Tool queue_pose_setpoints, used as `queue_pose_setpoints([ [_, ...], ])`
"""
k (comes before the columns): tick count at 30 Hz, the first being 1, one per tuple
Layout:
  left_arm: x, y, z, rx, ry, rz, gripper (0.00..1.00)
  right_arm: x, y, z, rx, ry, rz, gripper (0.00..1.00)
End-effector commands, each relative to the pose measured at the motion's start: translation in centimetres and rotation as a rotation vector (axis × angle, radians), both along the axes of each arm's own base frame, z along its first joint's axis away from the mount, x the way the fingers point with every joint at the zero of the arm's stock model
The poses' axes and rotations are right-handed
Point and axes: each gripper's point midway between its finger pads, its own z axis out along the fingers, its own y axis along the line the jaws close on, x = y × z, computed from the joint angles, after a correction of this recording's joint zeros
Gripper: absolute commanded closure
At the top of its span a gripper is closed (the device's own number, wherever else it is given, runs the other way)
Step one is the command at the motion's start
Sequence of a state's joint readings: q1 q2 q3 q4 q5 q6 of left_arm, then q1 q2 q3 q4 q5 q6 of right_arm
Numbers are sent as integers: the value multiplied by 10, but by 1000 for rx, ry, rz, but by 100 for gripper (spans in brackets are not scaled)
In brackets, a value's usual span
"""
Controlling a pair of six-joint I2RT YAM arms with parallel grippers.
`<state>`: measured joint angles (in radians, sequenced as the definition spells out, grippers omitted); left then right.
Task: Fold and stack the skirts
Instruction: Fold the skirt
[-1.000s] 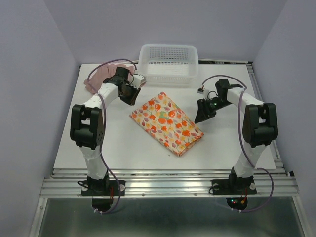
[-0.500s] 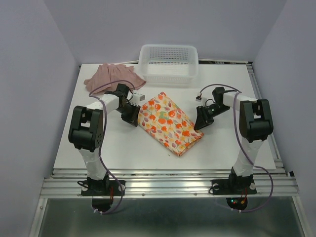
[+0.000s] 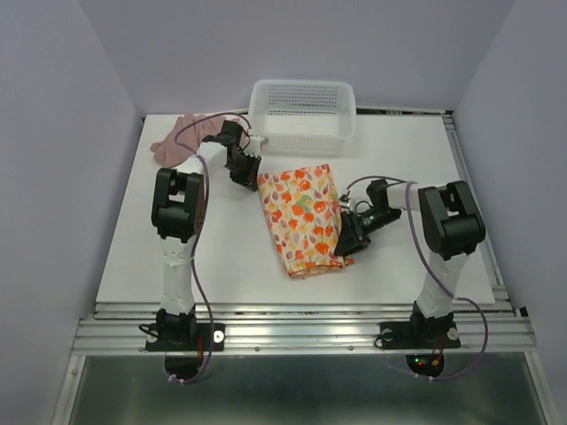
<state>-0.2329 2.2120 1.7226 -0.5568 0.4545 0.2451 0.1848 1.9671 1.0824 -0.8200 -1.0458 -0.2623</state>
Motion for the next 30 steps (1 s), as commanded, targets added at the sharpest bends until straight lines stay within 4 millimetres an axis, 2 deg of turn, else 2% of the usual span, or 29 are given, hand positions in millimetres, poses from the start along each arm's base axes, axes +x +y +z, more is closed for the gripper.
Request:
queue_pose_setpoints([
  [1,31,13,22,64,-86,17,74,5,25,37,154,-50,-17,46],
  [4,37,21,56,89,-202,24,71,19,16,49,125,-102,-60,41],
  [5,37,22,96,71,-299,29,69,25,11,60,116,-151,-79,39],
  [6,35,21,105,72,-353,39,64,34,0,60,66,-164,-128,36],
  [7,33,23,124,65,-405,66,62,38,-6,63,42,-184,-151,33],
  [8,24,15,159,23,-484,95,59,39,-12,68,23,-209,-176,31],
  [9,23,19,171,62,-527,154,59,40,-17,69,7,-216,-197,30],
  [10,18,13,183,76,-563,179,59,41,-23,66,-33,-217,-221,30],
  [11,3,-7,202,70,-608,170,59,41,-26,64,-57,-218,-229,30],
  [12,-3,-9,202,100,-611,233,59,40,-31,60,-80,-220,-242,31],
  [14,-22,-26,211,67,-613,252,59,39,-32,55,-98,-206,-258,33],
  [15,-38,-45,202,52,-583,233,61,43,-32,52,-103,-202,-284,38],
  [16,-48,-57,199,22,-553,242,61,42,-33,43,-124,-181,-297,40],
  [17,-61,-69,187,-8,-486,265,62,43,-34,38,-135,-175,-305,44],
  [18,-78,-91,180,-35,-447,232,62,46,-35,34,-140,-181,-313,45],
  [21,-104,-124,163,-88,-346,238,62,45,-35,19,-145,-164,-313,51],
  [22,-118,-143,155,-91,-325,204,63,41,-37,9,-166,-151,-313,52],
  [25,-135,-174,153,-110,-314,164,62,40,-37,-2,-162,-146,-322,55],
  [26,-146,-191,146,-107,-299,125,62,35,-36,-10,-160,-124,-324,56],
  [28,-155,-208,138,-123,-253,103,62,38,-35,-15,-149,-134,-328,57],
  [29,-161,-217,124,-102,-228,88,62,38,-34,-17,-147,-131,-325,58],
  [30,-164,-225,122,-108,-214,76,62,38,-34,-21,-146,-123,-322,60],
])
